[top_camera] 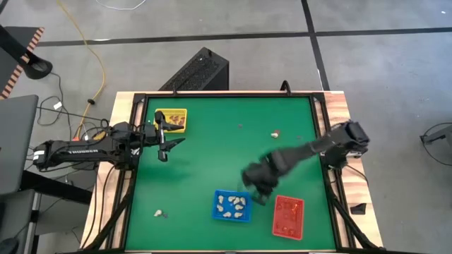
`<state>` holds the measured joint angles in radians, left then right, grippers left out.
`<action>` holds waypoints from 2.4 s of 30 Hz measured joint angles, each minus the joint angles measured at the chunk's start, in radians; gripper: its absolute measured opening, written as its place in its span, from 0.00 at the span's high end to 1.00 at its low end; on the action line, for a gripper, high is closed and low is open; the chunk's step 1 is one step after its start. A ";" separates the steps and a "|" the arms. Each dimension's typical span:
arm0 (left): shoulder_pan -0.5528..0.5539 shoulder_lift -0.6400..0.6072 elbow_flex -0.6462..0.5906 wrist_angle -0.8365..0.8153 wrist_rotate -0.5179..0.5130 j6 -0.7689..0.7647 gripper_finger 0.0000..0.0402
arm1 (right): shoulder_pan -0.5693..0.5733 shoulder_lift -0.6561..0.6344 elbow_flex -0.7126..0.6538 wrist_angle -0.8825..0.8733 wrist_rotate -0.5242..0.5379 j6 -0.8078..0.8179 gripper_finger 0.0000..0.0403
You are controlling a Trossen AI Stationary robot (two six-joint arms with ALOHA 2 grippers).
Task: Sort Halloween decoration
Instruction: Put the orange pumpkin toy into the orange basket, then put the purple witch hat toy into the yellow basket
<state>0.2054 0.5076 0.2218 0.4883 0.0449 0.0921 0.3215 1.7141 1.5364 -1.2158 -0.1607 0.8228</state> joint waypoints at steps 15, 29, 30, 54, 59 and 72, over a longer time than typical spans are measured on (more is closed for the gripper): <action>0.000 0.001 0.000 0.001 -0.007 -0.051 0.49 | 0.401 -0.079 -0.375 0.204 0.059 0.824 0.63; 0.000 0.003 0.000 -0.012 -0.007 -0.028 0.49 | 0.297 -0.288 -0.376 0.081 0.209 0.585 0.51; 0.000 0.003 0.000 -0.012 -0.007 -0.026 0.49 | 0.268 -0.315 -0.384 0.059 0.239 0.560 0.51; 0.000 0.003 0.000 -0.012 -0.007 -0.055 0.49 | -0.953 -0.539 -0.856 0.264 0.286 -0.082 0.54; 0.000 0.003 0.000 -0.012 -0.007 -0.062 0.49 | -1.019 -0.457 -0.855 0.323 0.259 -0.150 0.55; 0.000 0.003 0.000 -0.031 -0.007 -0.060 0.49 | -1.019 -0.271 -0.850 0.344 0.265 -0.232 0.71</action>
<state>0.2054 0.5102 0.2218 0.4577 0.0383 0.0326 -0.6972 1.4428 0.6859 -0.8719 0.1041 0.5903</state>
